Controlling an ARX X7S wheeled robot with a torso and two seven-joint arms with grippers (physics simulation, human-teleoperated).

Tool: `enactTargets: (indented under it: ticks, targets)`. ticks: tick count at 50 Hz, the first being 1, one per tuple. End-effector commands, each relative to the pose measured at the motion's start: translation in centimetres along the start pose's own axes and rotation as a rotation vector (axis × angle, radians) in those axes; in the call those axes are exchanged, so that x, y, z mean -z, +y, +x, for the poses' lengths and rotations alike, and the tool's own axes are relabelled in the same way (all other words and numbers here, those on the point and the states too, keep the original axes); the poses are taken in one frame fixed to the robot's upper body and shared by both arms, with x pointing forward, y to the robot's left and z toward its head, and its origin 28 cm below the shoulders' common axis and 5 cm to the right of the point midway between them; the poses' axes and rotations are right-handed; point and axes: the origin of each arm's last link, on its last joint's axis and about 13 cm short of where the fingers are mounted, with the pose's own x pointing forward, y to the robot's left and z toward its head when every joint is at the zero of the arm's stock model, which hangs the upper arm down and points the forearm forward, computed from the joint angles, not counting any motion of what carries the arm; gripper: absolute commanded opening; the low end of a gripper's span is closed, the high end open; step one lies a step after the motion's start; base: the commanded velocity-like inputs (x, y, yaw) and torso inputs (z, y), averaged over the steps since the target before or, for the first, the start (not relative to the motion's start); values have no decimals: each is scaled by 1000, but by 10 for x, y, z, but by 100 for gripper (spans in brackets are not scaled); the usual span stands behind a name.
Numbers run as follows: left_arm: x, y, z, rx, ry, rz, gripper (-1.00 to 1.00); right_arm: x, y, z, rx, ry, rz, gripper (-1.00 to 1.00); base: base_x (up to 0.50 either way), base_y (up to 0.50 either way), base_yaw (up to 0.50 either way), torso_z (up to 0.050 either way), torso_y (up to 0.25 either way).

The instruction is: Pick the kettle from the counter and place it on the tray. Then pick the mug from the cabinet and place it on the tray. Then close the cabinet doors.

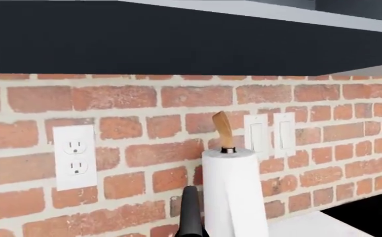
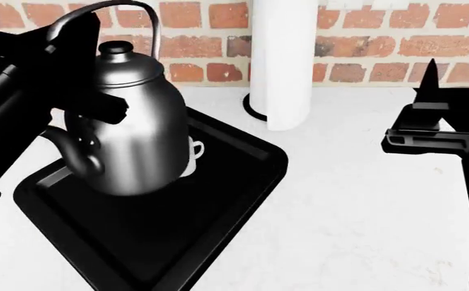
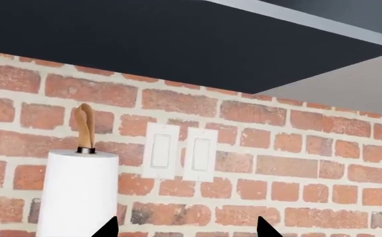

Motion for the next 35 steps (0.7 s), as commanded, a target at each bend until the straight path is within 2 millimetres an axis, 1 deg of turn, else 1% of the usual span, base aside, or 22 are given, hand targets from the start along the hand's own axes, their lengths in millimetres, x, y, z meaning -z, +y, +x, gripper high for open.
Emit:
enactTargets:
  ticks: [1, 11, 35]
  targets:
    - [14, 7, -2, -40, 22, -11, -100, 1, 2, 1, -4, 3, 0, 100, 0, 0, 0, 0, 0]
    - [30, 11, -4, -57, 59, -24, -100, 2, 3, 2, -5, 6, 0, 100, 0, 0, 0, 1, 0]
    - [50, 13, -2, -57, 107, -41, -100, 5, 5, 4, -12, 13, -1, 100, 0, 0, 0, 0, 1]
